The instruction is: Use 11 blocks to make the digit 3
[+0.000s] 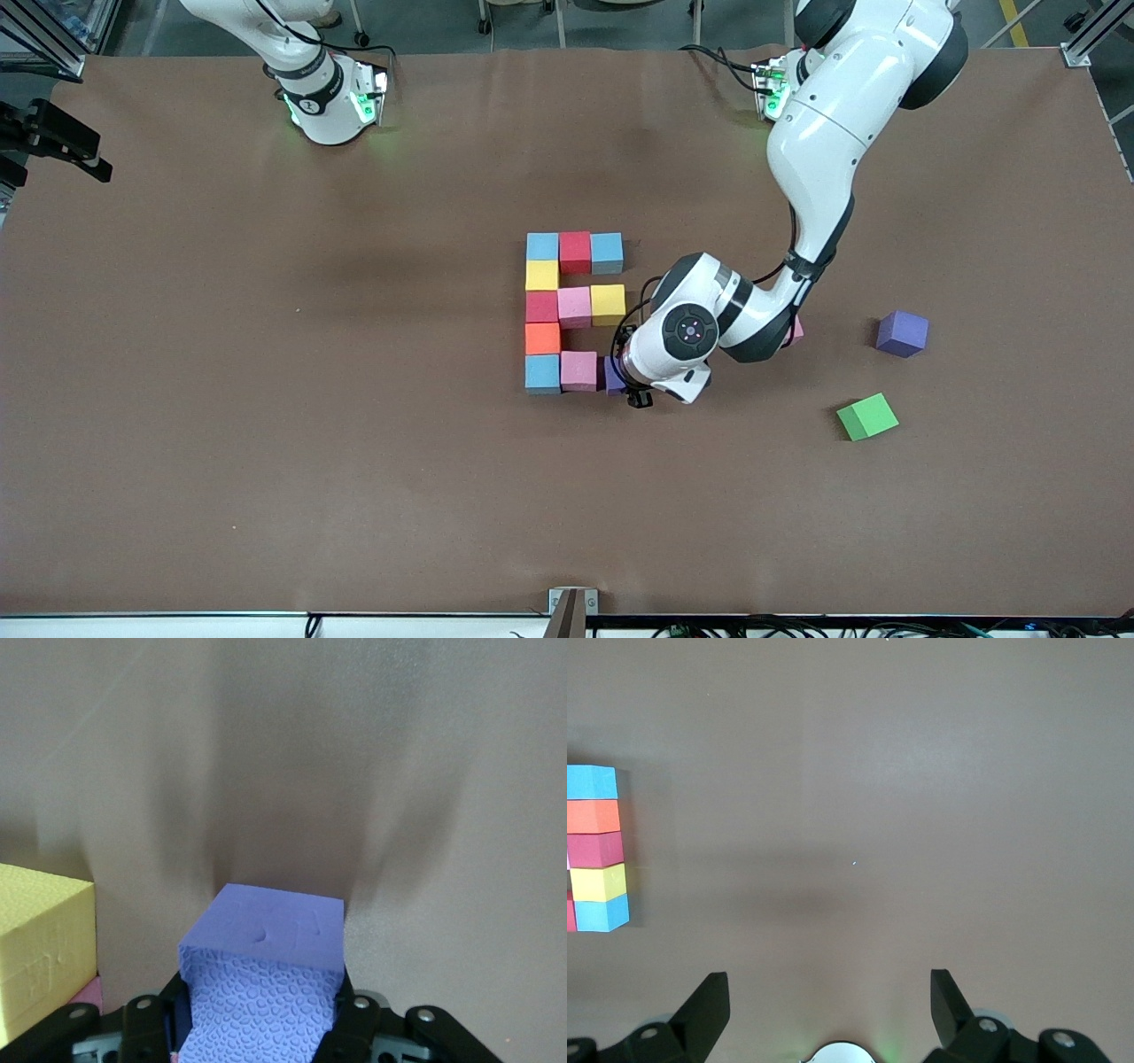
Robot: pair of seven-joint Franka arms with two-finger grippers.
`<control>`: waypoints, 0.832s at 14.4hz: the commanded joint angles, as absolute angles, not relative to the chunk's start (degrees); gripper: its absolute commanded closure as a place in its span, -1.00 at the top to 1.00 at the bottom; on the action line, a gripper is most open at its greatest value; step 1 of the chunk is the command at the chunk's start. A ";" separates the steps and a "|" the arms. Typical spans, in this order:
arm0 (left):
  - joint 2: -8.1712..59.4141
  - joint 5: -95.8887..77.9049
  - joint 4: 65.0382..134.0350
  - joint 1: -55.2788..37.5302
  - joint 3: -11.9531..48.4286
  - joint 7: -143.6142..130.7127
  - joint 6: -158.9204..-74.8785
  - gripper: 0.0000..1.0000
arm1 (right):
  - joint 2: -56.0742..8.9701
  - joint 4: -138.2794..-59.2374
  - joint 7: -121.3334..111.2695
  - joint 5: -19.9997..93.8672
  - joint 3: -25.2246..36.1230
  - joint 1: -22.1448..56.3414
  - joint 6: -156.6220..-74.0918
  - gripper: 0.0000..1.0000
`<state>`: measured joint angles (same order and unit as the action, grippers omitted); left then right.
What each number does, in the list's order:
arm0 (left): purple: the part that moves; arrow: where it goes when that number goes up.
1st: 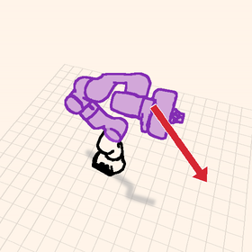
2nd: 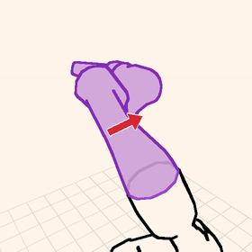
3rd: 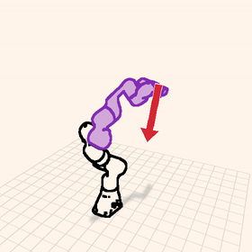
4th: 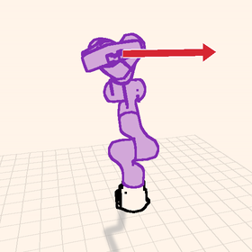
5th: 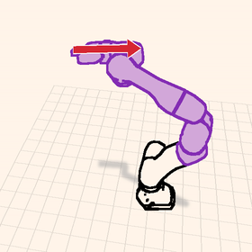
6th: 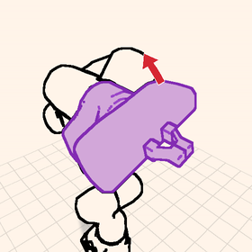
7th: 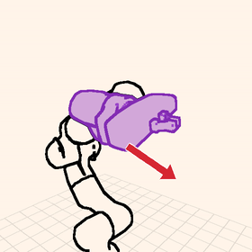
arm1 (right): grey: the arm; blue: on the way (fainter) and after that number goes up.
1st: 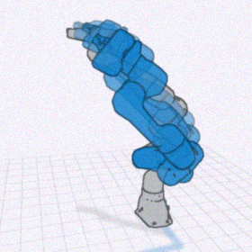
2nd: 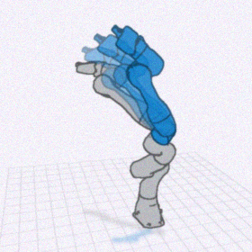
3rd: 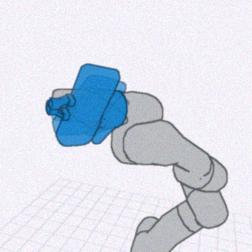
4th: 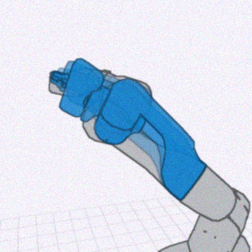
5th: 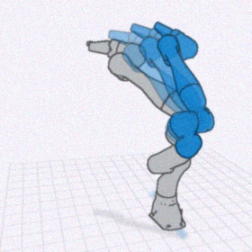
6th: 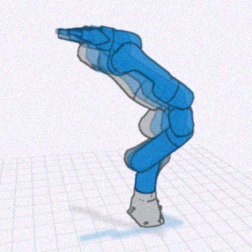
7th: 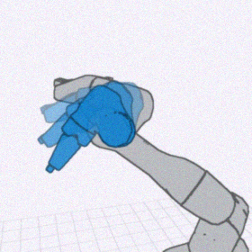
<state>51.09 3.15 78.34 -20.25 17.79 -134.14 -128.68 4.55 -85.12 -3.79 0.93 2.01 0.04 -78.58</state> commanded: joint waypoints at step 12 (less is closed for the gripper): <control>53.17 2.64 77.34 -22.68 17.40 -134.91 -130.08 0.73 | 6.06 -89.56 -4.04 0.53 1.76 0.26 -81.12 1.00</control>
<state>51.24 3.15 78.33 -21.68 17.76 -135.12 -129.30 4.50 -88.02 -3.80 0.93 1.87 0.05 -80.16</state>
